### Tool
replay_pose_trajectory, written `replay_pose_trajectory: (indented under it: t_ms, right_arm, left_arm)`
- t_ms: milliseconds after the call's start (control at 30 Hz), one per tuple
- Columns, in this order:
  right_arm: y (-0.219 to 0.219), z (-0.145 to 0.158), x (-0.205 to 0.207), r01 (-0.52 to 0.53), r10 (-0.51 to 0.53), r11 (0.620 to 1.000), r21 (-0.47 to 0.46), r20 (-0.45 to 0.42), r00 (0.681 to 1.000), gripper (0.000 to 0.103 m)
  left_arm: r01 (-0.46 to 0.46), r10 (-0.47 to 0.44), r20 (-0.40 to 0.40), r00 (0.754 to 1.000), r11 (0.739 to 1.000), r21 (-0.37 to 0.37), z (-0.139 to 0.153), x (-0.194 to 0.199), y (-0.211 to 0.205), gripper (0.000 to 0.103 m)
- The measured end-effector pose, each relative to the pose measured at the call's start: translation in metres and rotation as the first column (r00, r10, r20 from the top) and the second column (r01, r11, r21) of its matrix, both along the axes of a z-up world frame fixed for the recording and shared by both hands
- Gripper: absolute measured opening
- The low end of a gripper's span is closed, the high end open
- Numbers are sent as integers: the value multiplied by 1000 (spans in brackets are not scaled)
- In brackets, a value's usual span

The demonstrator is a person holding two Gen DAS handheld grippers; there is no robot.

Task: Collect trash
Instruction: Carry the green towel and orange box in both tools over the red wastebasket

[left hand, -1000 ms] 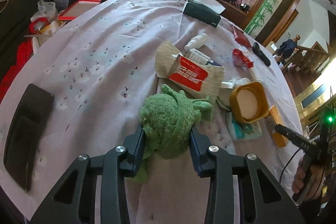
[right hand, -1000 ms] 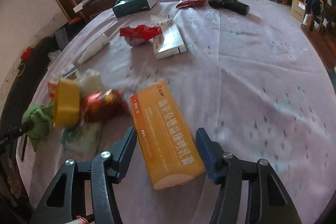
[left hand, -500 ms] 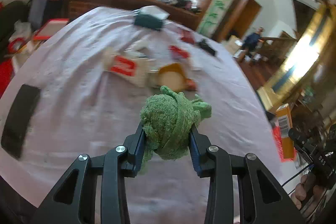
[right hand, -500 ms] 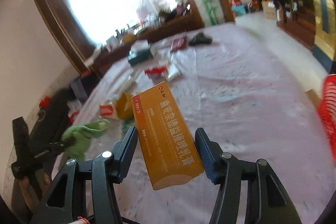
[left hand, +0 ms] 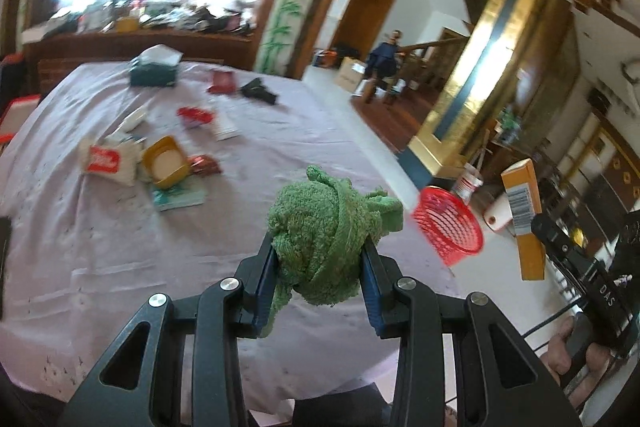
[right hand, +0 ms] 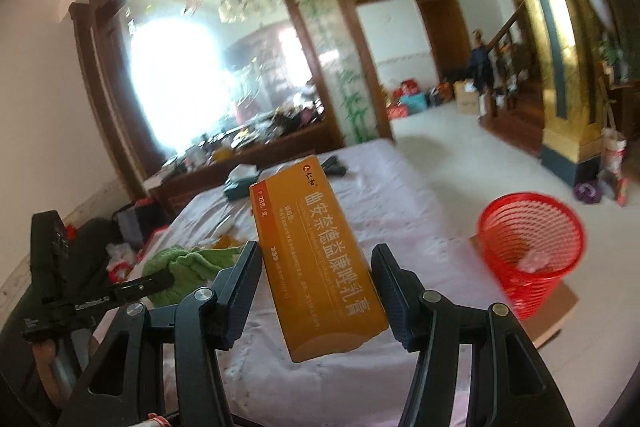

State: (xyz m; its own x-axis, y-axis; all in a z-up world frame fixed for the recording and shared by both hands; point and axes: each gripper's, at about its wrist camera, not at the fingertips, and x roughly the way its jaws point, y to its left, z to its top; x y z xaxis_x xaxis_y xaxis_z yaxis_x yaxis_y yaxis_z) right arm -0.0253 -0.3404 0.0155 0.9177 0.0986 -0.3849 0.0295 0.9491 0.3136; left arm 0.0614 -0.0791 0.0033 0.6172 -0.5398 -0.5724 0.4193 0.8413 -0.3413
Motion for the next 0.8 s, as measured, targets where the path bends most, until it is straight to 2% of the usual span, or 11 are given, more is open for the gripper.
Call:
replay_pose_trajectory:
  t_ms: [200,400,800]
  right_arm:
    - [-15,8,-30,103,-101,994,-36,50,994,61]
    - [-33,13,-47,155,-153,988,-15,84,985,61]
    - [-74,10,-48,240,-239,971,1,76,968,61]
  left_arm:
    - [100,-100,37,994,995,10,17,-9,-35,36]
    - [186,-187,55,981,982,19,27,-10,-72,36]
    - [251,-253,59,966,967,35,34,2,-121,36]
